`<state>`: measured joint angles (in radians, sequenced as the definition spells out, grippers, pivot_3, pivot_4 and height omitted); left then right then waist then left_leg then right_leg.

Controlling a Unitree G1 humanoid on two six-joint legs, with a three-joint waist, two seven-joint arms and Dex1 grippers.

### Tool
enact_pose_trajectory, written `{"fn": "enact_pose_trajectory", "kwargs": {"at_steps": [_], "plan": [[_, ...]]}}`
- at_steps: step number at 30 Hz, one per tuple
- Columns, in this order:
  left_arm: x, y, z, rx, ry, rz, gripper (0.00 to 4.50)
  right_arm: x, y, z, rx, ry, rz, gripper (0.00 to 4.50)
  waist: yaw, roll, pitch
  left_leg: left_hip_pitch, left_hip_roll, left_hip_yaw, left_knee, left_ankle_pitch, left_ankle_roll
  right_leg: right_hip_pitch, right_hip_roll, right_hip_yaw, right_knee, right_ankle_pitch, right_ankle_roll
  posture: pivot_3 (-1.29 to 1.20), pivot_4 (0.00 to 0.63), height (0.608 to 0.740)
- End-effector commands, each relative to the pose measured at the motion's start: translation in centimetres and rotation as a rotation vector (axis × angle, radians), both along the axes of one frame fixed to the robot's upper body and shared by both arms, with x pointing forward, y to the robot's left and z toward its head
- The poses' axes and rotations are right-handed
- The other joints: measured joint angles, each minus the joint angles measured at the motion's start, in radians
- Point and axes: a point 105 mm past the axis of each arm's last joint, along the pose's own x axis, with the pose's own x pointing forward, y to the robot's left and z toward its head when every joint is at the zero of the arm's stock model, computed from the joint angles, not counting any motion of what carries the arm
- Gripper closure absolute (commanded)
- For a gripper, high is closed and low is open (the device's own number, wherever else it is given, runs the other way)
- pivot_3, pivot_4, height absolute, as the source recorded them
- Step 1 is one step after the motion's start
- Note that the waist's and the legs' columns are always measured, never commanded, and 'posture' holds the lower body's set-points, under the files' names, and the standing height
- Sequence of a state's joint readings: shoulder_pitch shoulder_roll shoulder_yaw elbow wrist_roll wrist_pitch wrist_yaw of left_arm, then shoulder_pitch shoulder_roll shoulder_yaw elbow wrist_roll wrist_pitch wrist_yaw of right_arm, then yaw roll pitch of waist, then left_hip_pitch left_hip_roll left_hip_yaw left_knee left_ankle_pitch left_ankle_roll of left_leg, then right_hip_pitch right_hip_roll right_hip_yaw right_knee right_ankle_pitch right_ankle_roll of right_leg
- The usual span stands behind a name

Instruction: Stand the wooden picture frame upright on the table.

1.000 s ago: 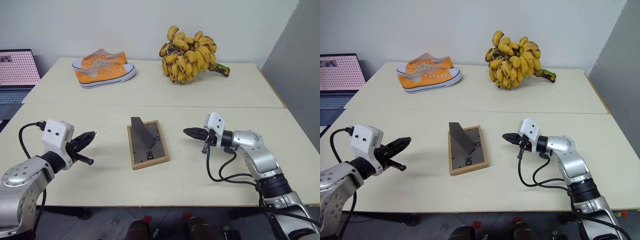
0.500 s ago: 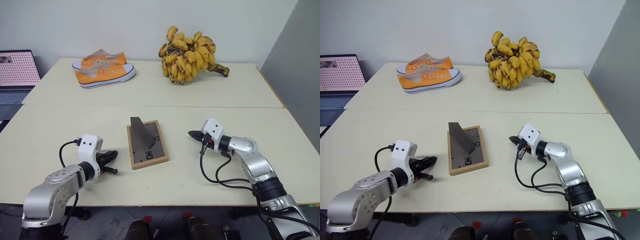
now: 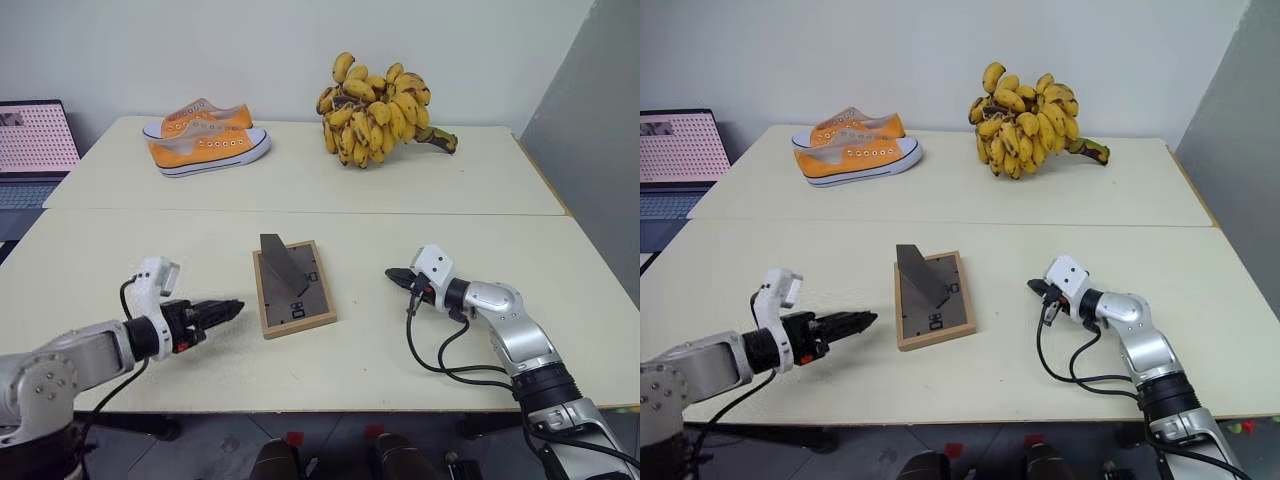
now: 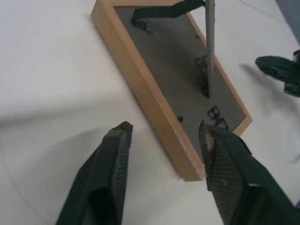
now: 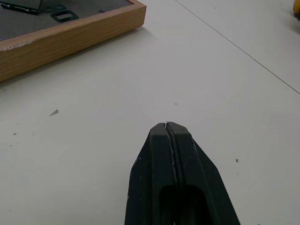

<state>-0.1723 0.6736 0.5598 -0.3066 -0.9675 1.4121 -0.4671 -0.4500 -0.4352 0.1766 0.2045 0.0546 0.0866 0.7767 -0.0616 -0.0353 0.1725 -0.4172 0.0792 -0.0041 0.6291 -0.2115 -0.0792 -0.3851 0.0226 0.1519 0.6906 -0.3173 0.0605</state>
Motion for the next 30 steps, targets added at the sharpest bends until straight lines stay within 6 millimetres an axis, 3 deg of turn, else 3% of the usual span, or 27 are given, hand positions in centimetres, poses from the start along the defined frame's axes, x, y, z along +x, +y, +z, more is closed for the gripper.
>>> {"fn": "enact_pose_trajectory", "kwargs": {"at_steps": [1, 6, 15, 22, 30], "plan": [[-0.3, -0.2, 0.3, -0.078, 0.038, -0.011, 1.38, 0.3, 0.3, 0.7, -0.025, -0.078, 0.012, 4.5, -0.001, 0.0, 0.0, 0.0, 0.0, 0.0, 0.0, 0.0, 0.0, 0.0, 0.0, 0.0, 0.0, 0.0, 0.0, 0.0, 0.15, 0.74], [-0.4, -1.0, -1.6, -0.175, 0.164, -0.005, 1.38, 0.5, 0.7, -0.8, -0.08, -0.101, 0.028, 4.5, -0.004, 0.0, 0.0, 0.0, 0.0, -0.001, 0.0, 0.0, 0.0, 0.0, 0.0, 0.0, 0.001, 0.0, 0.0, 0.0, 0.15, 0.74], [0.4, -2.9, -3.3, -0.216, 0.254, -0.034, 1.38, 1.4, 2.3, -1.2, -0.053, -0.115, 0.034, 4.5, -0.009, 0.0, 0.0, 0.0, 0.0, -0.003, 0.0, 0.001, -0.003, 0.001, 0.0, -0.001, 0.002, 0.0, 0.0, 0.0, 0.15, 0.74], [1.3, -4.5, -4.3, -0.254, 0.308, -0.055, 1.38, 0.9, 4.6, -2.9, -0.044, -0.095, 0.054, 4.5, -0.008, 0.0, -0.001, 0.003, -0.001, -0.007, 0.0, 0.002, -0.003, 0.006, 0.0, -0.004, 0.002, 0.0, 0.0, 0.0, 0.15, 0.74], [1.7, -4.5, -4.3, -0.276, 0.311, -0.046, 1.38, -1.2, 7.0, -2.2, 0.025, -0.071, 0.106, 4.5, -0.004, 0.0, -0.002, 0.004, -0.002, -0.013, 0.0, 0.003, -0.005, 0.01, 0.0, -0.009, 0.0, 0.0, 0.0, 0.0, 0.15, 0.74]]}}
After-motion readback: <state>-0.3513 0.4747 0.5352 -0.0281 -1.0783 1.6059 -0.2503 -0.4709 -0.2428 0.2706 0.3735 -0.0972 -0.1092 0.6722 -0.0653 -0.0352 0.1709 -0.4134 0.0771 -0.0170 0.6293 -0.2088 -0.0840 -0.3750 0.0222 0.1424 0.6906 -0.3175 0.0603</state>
